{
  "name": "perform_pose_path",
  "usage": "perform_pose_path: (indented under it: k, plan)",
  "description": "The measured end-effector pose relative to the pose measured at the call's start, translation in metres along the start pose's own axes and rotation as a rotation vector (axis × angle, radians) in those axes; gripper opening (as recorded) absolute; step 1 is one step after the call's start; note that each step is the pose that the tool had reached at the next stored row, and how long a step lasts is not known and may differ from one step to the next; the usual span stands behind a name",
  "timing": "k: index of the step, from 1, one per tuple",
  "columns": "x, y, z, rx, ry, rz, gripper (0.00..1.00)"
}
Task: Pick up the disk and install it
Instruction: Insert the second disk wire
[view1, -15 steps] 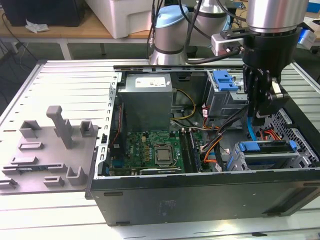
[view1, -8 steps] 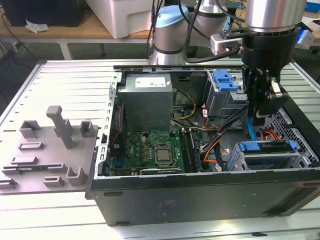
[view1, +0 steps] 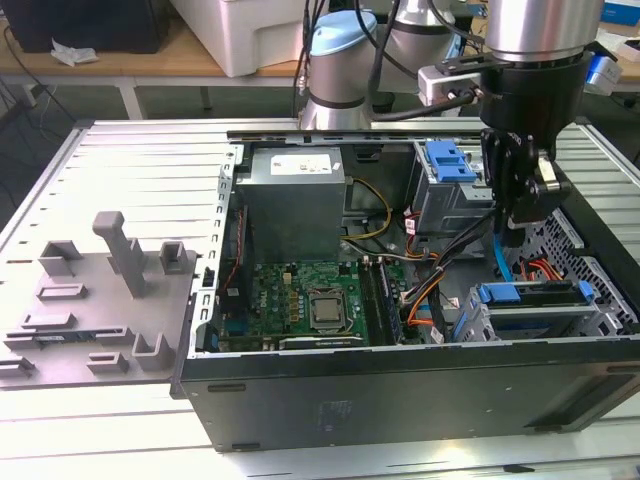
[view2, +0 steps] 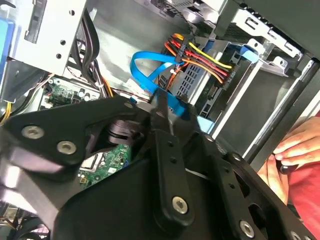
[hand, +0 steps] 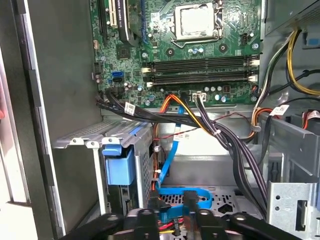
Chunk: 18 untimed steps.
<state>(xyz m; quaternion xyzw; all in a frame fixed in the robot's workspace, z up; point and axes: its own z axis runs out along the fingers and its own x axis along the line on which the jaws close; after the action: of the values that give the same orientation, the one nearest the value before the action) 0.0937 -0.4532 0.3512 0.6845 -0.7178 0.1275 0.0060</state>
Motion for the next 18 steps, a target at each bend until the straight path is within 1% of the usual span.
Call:
perform_pose_path:
  k: [2, 3, 7, 15, 16, 18]
  plan:
    - [-0.0008, 0.0003, -0.0002, 0.0008, 0.0030, -0.002, 0.22]
    - [-0.0010, 0.0005, -0.0003, 0.0013, 0.0057, -0.004, 0.16]
    - [-0.0010, 0.0009, -0.0004, 0.0019, 0.0078, -0.005, 0.16]
    - [-0.0008, 0.0010, -0.0003, 0.0021, 0.0076, -0.005, 0.16]
    - [-0.0002, 0.0004, -0.0001, 0.0014, 0.0072, -0.005, 0.16]
    - [0.0015, -0.0027, 0.0008, -0.0043, 0.0068, -0.006, 0.16]
